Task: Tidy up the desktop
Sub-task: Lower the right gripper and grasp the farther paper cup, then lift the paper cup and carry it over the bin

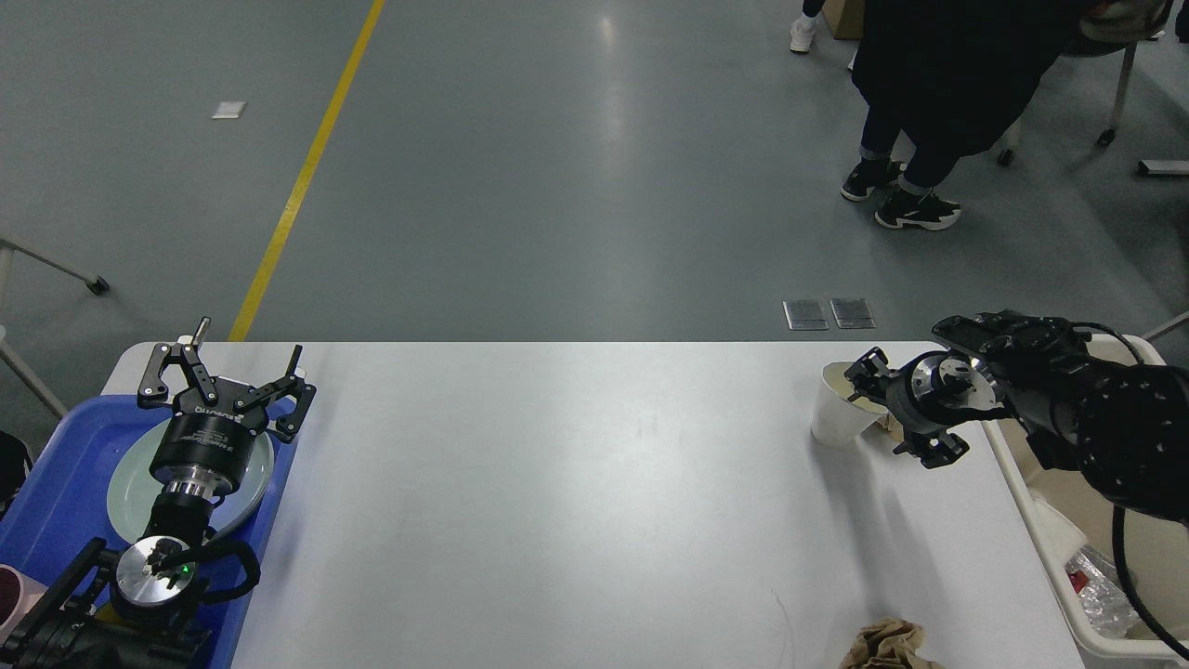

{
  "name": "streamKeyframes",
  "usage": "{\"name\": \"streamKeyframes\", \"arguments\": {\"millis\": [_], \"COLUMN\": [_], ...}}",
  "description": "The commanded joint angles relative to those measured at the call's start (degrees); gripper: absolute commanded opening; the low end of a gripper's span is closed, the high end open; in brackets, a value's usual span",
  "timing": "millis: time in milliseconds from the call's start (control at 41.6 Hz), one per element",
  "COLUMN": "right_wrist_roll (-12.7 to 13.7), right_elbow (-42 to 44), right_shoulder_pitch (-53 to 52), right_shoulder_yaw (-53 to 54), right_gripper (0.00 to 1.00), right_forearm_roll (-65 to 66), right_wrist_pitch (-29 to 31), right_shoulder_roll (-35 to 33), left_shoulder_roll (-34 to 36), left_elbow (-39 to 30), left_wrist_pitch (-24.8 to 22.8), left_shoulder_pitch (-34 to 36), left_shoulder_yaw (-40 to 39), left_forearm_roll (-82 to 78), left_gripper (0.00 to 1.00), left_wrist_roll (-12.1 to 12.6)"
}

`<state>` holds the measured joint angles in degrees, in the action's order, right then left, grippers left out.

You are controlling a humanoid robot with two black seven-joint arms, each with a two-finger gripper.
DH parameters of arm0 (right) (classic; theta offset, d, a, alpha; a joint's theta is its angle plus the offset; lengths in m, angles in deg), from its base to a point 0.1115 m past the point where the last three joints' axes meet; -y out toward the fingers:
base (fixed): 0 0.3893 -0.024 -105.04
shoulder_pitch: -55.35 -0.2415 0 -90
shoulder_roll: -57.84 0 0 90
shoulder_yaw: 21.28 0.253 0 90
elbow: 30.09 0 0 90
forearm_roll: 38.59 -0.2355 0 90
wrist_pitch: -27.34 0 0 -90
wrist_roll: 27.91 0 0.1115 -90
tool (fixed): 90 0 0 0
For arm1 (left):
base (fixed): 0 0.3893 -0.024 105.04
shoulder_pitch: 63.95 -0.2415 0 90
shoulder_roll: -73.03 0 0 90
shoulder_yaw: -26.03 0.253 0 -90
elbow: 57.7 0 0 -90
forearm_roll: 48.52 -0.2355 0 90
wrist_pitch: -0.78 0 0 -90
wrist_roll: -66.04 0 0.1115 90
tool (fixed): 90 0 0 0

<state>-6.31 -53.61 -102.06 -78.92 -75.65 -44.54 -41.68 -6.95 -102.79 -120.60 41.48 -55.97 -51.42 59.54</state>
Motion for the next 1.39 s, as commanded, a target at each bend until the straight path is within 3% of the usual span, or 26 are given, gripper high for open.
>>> {"name": "streamKeyframes", "arguments": {"millis": [0, 96, 120, 192, 216, 649, 937, 1370], "right_wrist_roll": [0.0, -0.1, -0.1, -0.1, -0.1, 0.0, -0.1, -0.6], "right_elbow": [0.0, -0.4, -0.5, -0.6, -0.6, -4.3, -26.6, -59.9], "right_shoulder_pitch": [0.3, 0.3, 0.3, 0.3, 0.3, -1.6, -18.7, -57.6], "right_shoulder_yaw": [0.8, 0.9, 1.6, 2.9, 3.1, 3.2, 2.1, -9.5], "right_gripper": [0.57, 0.3, 0.17, 0.01, 0.0, 0.0, 0.0, 0.0], "right_forearm_roll": [-0.2, -0.4, -0.4, -0.3, -0.1, 0.1, 5.5, 21.6], "right_wrist_pitch": [-1.4, -1.5, -1.6, -1.9, -2.1, -3.2, -0.7, 17.7], "right_shoulder_roll": [0.0, 0.0, 0.0, -0.1, -0.1, -0.6, -7.8, -8.8], "left_shoulder_roll": [0.0, 0.0, 0.0, 0.0, 0.0, 0.0, 0.0, 0.0], "left_elbow": [0.0, 0.0, 0.0, 0.0, 0.0, 0.0, 0.0, 0.0], "left_wrist_pitch": [0.0, 0.0, 0.0, 0.0, 0.0, 0.0, 0.0, 0.0], "left_shoulder_pitch": [0.0, 0.0, 0.0, 0.0, 0.0, 0.0, 0.0, 0.0], "left_shoulder_yaw": [0.0, 0.0, 0.0, 0.0, 0.0, 0.0, 0.0, 0.0], "left_forearm_roll": [0.0, 0.0, 0.0, 0.0, 0.0, 0.0, 0.0, 0.0], "left_gripper": [0.96, 0.96, 0.96, 0.96, 0.96, 0.96, 0.96, 0.96], "left_wrist_roll": [0.0, 0.0, 0.0, 0.0, 0.0, 0.0, 0.0, 0.0]}}
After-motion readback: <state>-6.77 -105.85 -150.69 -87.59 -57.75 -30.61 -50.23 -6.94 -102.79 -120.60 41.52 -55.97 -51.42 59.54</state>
